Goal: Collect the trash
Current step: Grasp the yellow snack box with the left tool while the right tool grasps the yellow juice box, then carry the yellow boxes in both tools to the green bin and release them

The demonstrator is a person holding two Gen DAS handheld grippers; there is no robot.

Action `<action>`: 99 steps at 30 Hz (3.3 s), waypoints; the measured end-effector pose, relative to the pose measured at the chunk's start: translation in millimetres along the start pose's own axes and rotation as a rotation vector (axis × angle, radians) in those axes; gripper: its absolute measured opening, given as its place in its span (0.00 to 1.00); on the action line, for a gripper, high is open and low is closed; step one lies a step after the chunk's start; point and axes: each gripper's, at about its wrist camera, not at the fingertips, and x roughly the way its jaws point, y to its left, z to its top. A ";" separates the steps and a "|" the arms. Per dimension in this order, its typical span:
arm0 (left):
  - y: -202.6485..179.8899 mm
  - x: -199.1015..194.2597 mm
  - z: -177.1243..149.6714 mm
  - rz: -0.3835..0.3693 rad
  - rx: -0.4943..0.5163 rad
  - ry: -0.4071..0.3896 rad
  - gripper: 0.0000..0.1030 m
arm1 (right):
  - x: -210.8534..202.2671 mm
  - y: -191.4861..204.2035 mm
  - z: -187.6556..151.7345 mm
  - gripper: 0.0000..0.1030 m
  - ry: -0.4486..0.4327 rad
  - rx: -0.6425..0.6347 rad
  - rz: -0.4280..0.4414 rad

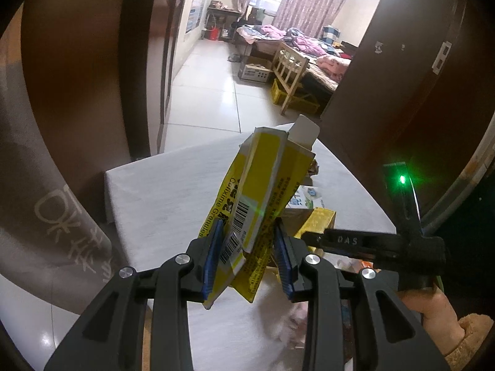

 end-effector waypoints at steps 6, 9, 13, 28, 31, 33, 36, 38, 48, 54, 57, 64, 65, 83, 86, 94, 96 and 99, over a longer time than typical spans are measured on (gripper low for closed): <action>3.9 4.0 -2.9 -0.002 -0.017 0.013 0.30 | 10.7 -2.4 0.9 0.85 0.035 0.049 -0.035; 4.6 4.1 -3.5 -0.005 -0.018 0.014 0.30 | 18.0 -1.6 1.8 0.90 0.051 0.053 -0.068; 3.7 3.4 -4.0 -0.001 -0.016 0.011 0.30 | 30.7 3.7 -0.9 0.89 0.056 0.030 -0.112; -7.1 -17.5 -0.3 -0.002 0.013 -0.051 0.30 | -61.8 15.4 -17.3 0.39 -0.156 -0.030 0.167; -13.6 -24.1 3.0 -0.008 0.027 -0.066 0.30 | -84.7 10.2 -24.0 0.39 -0.185 -0.031 0.234; -18.2 -29.0 5.0 -0.013 0.036 -0.077 0.30 | -98.8 4.1 -30.3 0.39 -0.202 -0.023 0.278; -24.5 -35.1 6.0 -0.018 0.054 -0.089 0.30 | -114.7 -3.6 -38.4 0.39 -0.236 0.000 0.321; -31.1 -39.9 6.5 -0.017 0.073 -0.100 0.30 | -125.7 -14.1 -44.1 0.39 -0.256 0.017 0.341; -67.0 -59.1 6.9 -0.018 0.171 -0.142 0.30 | -176.8 -57.7 -63.1 0.39 -0.377 0.079 0.394; -92.1 -78.0 9.9 -0.008 0.242 -0.194 0.30 | -196.8 -86.2 -72.2 0.39 -0.437 0.141 0.416; -103.2 -83.7 12.0 -0.015 0.268 -0.207 0.30 | -206.2 -98.4 -77.8 0.39 -0.460 0.167 0.427; -129.3 -88.4 10.4 -0.033 0.308 -0.213 0.30 | -215.1 -122.4 -87.7 0.39 -0.496 0.201 0.450; -132.5 -88.3 9.3 -0.034 0.315 -0.212 0.30 | -215.0 -126.1 -89.1 0.39 -0.496 0.205 0.455; -225.6 -30.9 -39.1 -0.236 0.417 0.005 0.30 | -235.6 -240.8 -126.7 0.39 -0.609 0.433 0.501; -245.7 -16.1 -51.7 -0.279 0.451 0.046 0.30 | -241.8 -263.3 -136.7 0.39 -0.644 0.479 0.488; -316.8 24.9 -93.4 -0.421 0.542 0.218 0.31 | -258.6 -317.4 -163.9 0.39 -0.718 0.597 0.396; -332.6 29.8 -100.4 -0.443 0.576 0.230 0.31 | -261.6 -328.2 -170.2 0.39 -0.732 0.628 0.382; -355.2 35.6 -106.3 -0.460 0.608 0.246 0.31 | -268.2 -337.1 -179.0 0.39 -0.745 0.641 0.320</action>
